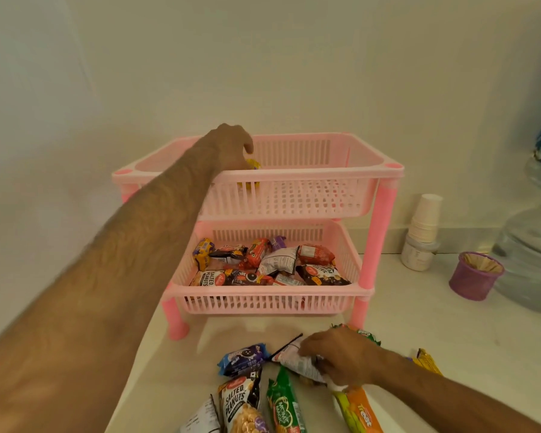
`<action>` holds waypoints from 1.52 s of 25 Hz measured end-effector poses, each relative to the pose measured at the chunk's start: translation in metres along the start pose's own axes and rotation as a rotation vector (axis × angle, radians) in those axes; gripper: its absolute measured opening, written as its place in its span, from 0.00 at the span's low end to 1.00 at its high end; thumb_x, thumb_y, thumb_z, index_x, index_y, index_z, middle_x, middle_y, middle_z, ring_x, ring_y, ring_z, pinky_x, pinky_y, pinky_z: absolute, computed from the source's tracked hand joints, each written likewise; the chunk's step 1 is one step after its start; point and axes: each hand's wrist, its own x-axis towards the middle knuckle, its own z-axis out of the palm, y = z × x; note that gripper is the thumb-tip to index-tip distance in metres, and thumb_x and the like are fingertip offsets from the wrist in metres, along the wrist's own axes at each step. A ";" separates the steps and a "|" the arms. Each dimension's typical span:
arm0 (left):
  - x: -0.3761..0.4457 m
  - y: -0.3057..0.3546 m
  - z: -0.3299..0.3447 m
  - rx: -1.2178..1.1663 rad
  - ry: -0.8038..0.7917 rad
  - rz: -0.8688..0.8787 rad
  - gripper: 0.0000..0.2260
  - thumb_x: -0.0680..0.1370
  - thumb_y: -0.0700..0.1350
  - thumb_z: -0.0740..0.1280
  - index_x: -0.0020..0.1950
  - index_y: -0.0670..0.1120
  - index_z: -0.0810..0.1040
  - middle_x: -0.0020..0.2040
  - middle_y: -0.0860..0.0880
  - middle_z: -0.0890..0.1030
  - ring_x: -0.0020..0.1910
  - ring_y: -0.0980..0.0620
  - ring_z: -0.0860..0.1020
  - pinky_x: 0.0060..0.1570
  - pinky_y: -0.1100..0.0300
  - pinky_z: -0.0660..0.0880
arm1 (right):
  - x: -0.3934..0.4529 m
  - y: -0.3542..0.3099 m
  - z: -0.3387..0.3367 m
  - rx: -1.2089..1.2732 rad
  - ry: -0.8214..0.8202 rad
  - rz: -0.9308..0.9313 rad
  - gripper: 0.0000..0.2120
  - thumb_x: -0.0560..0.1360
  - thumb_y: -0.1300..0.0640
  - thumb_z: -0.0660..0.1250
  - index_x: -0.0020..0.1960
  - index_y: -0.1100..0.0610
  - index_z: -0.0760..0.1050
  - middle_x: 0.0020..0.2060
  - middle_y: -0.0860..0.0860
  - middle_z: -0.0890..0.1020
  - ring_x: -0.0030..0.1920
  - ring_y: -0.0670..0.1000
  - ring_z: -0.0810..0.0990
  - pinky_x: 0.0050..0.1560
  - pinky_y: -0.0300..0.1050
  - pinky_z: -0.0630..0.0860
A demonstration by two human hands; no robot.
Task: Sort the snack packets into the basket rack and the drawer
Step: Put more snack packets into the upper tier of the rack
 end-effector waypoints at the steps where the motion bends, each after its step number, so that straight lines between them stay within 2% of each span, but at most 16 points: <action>1: -0.004 0.002 -0.004 -0.046 0.108 0.012 0.16 0.71 0.52 0.76 0.58 0.50 0.82 0.54 0.48 0.83 0.53 0.46 0.80 0.58 0.49 0.78 | 0.000 0.000 -0.006 0.035 0.039 0.004 0.22 0.72 0.61 0.65 0.65 0.52 0.78 0.58 0.50 0.83 0.55 0.51 0.82 0.54 0.47 0.80; 4: -0.021 0.011 -0.011 -0.218 0.409 0.184 0.10 0.74 0.51 0.74 0.52 0.47 0.83 0.45 0.50 0.84 0.47 0.49 0.80 0.54 0.50 0.78 | -0.001 -0.003 -0.028 0.198 0.169 -0.007 0.21 0.73 0.66 0.65 0.64 0.54 0.80 0.60 0.50 0.83 0.59 0.48 0.81 0.56 0.45 0.80; 7: -0.047 0.032 -0.014 -0.507 0.456 0.398 0.10 0.74 0.49 0.75 0.45 0.42 0.85 0.38 0.48 0.84 0.35 0.54 0.79 0.42 0.57 0.78 | -0.008 -0.008 -0.063 0.588 0.328 0.062 0.21 0.76 0.71 0.64 0.63 0.53 0.80 0.60 0.46 0.81 0.58 0.50 0.83 0.52 0.44 0.82; 11: -0.079 0.058 -0.017 -0.672 0.241 0.611 0.17 0.75 0.54 0.73 0.45 0.39 0.85 0.35 0.51 0.83 0.30 0.57 0.77 0.30 0.60 0.75 | -0.016 -0.018 -0.126 1.048 0.608 -0.033 0.23 0.72 0.73 0.67 0.57 0.49 0.83 0.53 0.51 0.86 0.53 0.55 0.85 0.46 0.47 0.84; 13: -0.089 0.065 -0.022 -0.762 0.091 0.678 0.20 0.74 0.55 0.71 0.50 0.37 0.84 0.38 0.49 0.83 0.35 0.53 0.81 0.32 0.58 0.77 | -0.017 -0.025 -0.152 1.303 0.735 -0.109 0.22 0.69 0.72 0.67 0.53 0.48 0.85 0.50 0.52 0.87 0.50 0.55 0.86 0.41 0.48 0.85; 15: -0.097 0.068 -0.027 -0.781 -0.070 0.713 0.19 0.72 0.51 0.74 0.55 0.38 0.83 0.44 0.47 0.84 0.41 0.55 0.82 0.35 0.60 0.79 | -0.016 -0.027 -0.165 1.483 0.830 -0.144 0.21 0.67 0.71 0.66 0.51 0.50 0.84 0.49 0.53 0.87 0.47 0.56 0.86 0.36 0.48 0.84; 18: -0.102 0.070 -0.028 -0.647 -0.151 0.696 0.18 0.69 0.42 0.80 0.56 0.39 0.83 0.46 0.53 0.84 0.41 0.62 0.81 0.37 0.70 0.76 | -0.014 -0.028 -0.163 1.576 0.872 -0.118 0.20 0.67 0.70 0.65 0.55 0.54 0.80 0.51 0.54 0.86 0.48 0.59 0.86 0.34 0.48 0.84; 20: -0.104 0.069 -0.028 -0.601 -0.148 0.652 0.16 0.69 0.41 0.80 0.54 0.38 0.84 0.45 0.51 0.85 0.40 0.58 0.81 0.39 0.65 0.77 | -0.017 -0.027 -0.154 1.572 0.860 -0.090 0.19 0.68 0.69 0.66 0.57 0.56 0.78 0.52 0.56 0.85 0.50 0.60 0.85 0.36 0.50 0.84; 22: -0.104 0.064 -0.033 -0.600 -0.108 0.622 0.13 0.70 0.41 0.80 0.51 0.37 0.84 0.44 0.47 0.86 0.41 0.54 0.83 0.40 0.56 0.80 | -0.023 -0.024 -0.145 1.564 0.805 -0.045 0.18 0.70 0.66 0.69 0.59 0.57 0.77 0.53 0.59 0.84 0.49 0.60 0.86 0.38 0.53 0.85; 24: -0.101 0.058 -0.045 -0.632 0.005 0.579 0.12 0.70 0.40 0.79 0.49 0.37 0.84 0.43 0.45 0.86 0.40 0.52 0.84 0.39 0.52 0.80 | -0.032 -0.016 -0.130 1.356 0.655 0.155 0.16 0.70 0.60 0.74 0.57 0.57 0.79 0.53 0.60 0.84 0.44 0.59 0.86 0.39 0.56 0.85; 26: -0.095 0.050 -0.059 -0.696 0.181 0.526 0.12 0.69 0.42 0.80 0.48 0.38 0.84 0.42 0.45 0.86 0.38 0.54 0.82 0.37 0.52 0.79 | -0.039 -0.007 -0.106 0.939 0.340 0.420 0.15 0.68 0.51 0.78 0.52 0.54 0.80 0.48 0.58 0.85 0.43 0.59 0.86 0.43 0.60 0.84; 27: -0.091 0.046 -0.067 -0.710 0.279 0.505 0.12 0.69 0.43 0.80 0.47 0.41 0.84 0.41 0.48 0.85 0.37 0.56 0.81 0.35 0.55 0.79 | -0.042 -0.005 -0.092 0.781 0.157 0.507 0.18 0.64 0.46 0.79 0.49 0.53 0.81 0.46 0.56 0.86 0.43 0.58 0.86 0.44 0.58 0.84; 29: -0.081 0.039 -0.076 -0.649 0.469 0.446 0.12 0.69 0.49 0.79 0.46 0.45 0.84 0.40 0.53 0.84 0.35 0.59 0.80 0.33 0.58 0.79 | -0.047 -0.005 -0.061 0.598 -0.132 0.620 0.27 0.60 0.36 0.77 0.50 0.53 0.78 0.43 0.55 0.86 0.39 0.55 0.87 0.38 0.50 0.84; 31: -0.068 0.034 -0.077 -0.456 0.601 0.359 0.13 0.68 0.53 0.77 0.46 0.46 0.84 0.41 0.51 0.83 0.37 0.54 0.81 0.35 0.57 0.77 | -0.047 -0.009 -0.033 0.453 -0.329 0.703 0.34 0.62 0.35 0.77 0.56 0.57 0.74 0.46 0.57 0.84 0.36 0.54 0.87 0.32 0.46 0.83; 34: -0.046 0.029 -0.065 -0.138 0.576 0.248 0.12 0.70 0.53 0.73 0.44 0.46 0.82 0.40 0.48 0.77 0.40 0.45 0.76 0.38 0.55 0.68 | -0.046 -0.018 -0.005 0.325 -0.440 0.750 0.33 0.61 0.35 0.77 0.51 0.57 0.71 0.48 0.56 0.80 0.35 0.54 0.87 0.25 0.43 0.80; 38: -0.028 0.031 -0.031 0.132 0.341 0.137 0.14 0.74 0.51 0.73 0.54 0.44 0.83 0.49 0.42 0.82 0.49 0.40 0.78 0.46 0.50 0.73 | -0.044 -0.023 0.007 0.288 -0.393 0.741 0.30 0.60 0.38 0.77 0.51 0.52 0.67 0.50 0.50 0.72 0.35 0.51 0.84 0.27 0.46 0.81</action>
